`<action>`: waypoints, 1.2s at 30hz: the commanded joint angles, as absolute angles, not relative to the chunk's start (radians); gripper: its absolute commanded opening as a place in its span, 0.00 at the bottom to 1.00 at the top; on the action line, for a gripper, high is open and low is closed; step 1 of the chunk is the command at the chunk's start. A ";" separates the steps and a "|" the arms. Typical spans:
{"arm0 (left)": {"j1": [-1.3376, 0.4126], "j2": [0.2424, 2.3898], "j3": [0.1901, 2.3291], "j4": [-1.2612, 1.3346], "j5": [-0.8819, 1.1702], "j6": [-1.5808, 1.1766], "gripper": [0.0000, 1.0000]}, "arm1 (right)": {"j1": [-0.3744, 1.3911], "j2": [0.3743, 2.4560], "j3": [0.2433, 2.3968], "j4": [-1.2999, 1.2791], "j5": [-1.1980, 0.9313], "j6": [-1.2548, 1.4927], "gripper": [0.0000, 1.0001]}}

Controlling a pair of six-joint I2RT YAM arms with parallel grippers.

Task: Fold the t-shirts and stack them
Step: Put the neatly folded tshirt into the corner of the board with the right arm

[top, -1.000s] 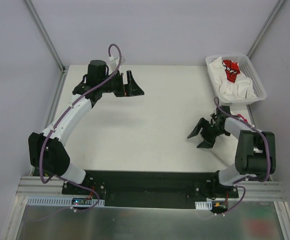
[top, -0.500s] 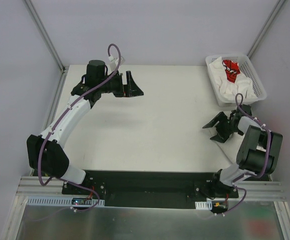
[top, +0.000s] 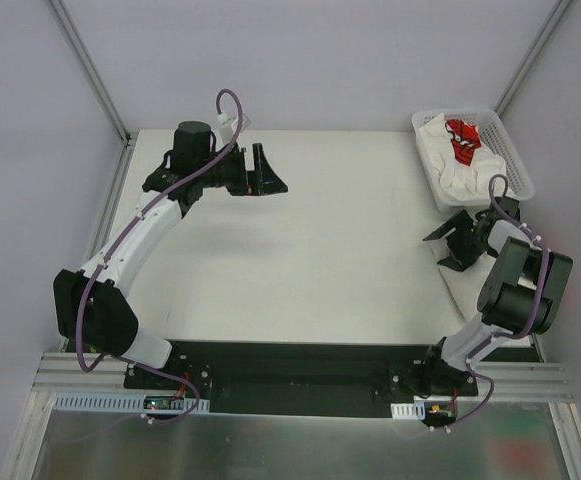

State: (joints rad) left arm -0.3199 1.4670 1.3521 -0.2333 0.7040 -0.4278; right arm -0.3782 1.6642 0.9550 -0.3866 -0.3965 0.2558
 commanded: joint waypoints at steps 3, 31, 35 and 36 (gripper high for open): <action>-0.324 1.419 1.338 -0.235 0.730 -0.402 0.87 | -0.446 1.704 1.038 -0.341 -0.302 0.250 0.77; -0.380 1.247 1.238 -0.239 0.382 -0.327 0.89 | 0.024 1.092 0.971 -0.302 -0.440 0.042 0.79; -0.380 1.154 1.213 -0.287 0.177 -0.295 0.94 | 0.196 1.094 1.032 -0.417 -0.120 -0.060 0.90; -0.380 1.140 1.213 -0.304 0.102 -0.284 0.95 | 0.216 1.094 1.040 -0.416 -0.083 -0.072 0.91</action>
State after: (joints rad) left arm -0.3740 1.2339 1.2263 -0.2687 0.3721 -0.3492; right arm 0.1287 1.1118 0.9722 -0.3496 -0.3813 0.0570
